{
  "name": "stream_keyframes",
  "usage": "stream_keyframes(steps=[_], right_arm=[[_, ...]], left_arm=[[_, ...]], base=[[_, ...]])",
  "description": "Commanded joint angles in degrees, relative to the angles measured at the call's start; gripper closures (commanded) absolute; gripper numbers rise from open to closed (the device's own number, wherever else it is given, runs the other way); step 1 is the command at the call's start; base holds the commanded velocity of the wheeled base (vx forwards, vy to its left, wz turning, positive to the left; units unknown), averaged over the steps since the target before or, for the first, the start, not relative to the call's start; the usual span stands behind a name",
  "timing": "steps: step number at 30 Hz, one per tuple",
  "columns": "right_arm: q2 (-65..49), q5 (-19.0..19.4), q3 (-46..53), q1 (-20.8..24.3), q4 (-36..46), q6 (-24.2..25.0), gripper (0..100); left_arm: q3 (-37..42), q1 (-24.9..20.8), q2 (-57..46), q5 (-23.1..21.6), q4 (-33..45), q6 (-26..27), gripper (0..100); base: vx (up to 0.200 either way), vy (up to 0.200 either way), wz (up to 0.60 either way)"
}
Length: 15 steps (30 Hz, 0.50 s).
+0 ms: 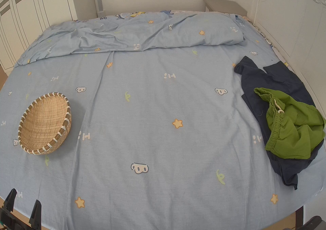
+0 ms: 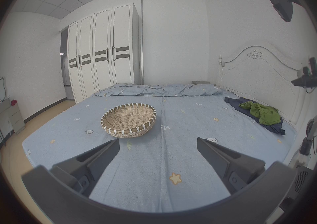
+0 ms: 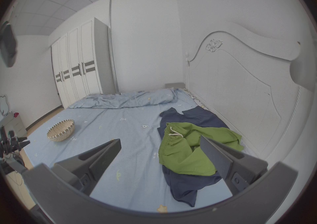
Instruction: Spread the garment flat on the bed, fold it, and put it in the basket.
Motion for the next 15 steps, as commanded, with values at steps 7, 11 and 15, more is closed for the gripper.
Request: stream_keyframes(steps=[7, 11, 15], right_arm=[[60.02, -15.86, -33.26, 3.69, 5.09, -2.64, 0], [66.35, -20.61, -38.18, 6.24, 6.05, -2.9, 0], [75.58, -24.65, -44.69, 8.26, 6.41, -2.55, 0]], left_arm=[[1.01, 0.01, -0.93, 0.02, 0.02, -0.02, 0], [1.01, 0.01, -0.93, 0.02, 0.02, -0.02, 0], [1.01, 0.01, -0.93, 0.02, -0.06, -0.02, 0]], base=[[0.0, 0.0, 0.0], [0.0, 0.0, 0.0], [0.0, 0.0, 0.0]])
